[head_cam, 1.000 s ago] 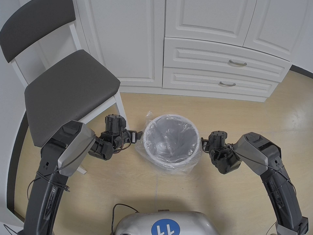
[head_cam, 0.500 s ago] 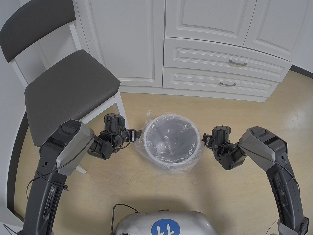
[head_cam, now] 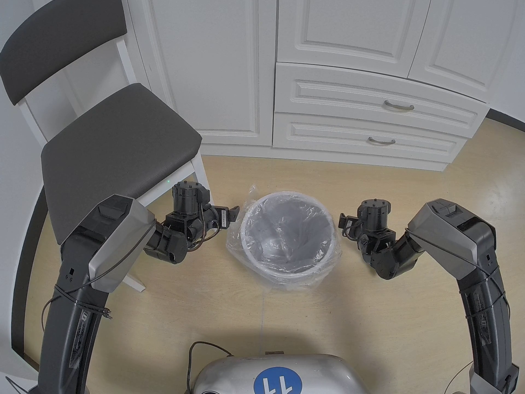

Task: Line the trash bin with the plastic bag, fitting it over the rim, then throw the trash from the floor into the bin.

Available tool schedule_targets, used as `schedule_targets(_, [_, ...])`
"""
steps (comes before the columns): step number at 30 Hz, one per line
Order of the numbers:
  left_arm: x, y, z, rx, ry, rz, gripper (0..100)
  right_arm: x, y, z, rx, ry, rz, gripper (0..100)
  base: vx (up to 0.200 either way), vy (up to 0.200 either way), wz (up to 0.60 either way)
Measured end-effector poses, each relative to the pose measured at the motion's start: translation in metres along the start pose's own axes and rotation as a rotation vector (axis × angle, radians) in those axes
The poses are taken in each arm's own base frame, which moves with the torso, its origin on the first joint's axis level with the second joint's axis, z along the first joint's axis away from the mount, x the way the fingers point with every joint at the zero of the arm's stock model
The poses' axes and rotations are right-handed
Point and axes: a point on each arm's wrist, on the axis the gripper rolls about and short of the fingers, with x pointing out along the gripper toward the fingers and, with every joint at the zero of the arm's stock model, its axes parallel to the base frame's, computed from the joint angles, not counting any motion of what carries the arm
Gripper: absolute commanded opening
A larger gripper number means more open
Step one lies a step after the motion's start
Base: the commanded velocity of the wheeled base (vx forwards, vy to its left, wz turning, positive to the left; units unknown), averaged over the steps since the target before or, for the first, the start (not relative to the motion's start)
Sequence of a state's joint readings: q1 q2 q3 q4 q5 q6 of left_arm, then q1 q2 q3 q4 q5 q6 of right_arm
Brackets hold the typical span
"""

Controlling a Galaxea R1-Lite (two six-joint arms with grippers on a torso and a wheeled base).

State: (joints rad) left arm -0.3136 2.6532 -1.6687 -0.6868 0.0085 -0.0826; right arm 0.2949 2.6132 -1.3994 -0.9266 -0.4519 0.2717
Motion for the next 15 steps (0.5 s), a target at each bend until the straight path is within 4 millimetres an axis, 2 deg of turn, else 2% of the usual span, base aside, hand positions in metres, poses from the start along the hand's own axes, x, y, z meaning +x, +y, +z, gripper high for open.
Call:
schedule_targets(6, [-0.001,-0.001,0.002,0.001,-0.005,0.008,100,-0.008,0.004,-0.012,-0.027,0.041,0.018,100,0.000,0.000,0.00])
schedule_targets(15, [-0.002,-0.001,0.005,0.000,-0.013,0.016,100,-0.035,-0.001,-0.023,-0.118,0.141,0.071,100,0.000,0.000,0.00])
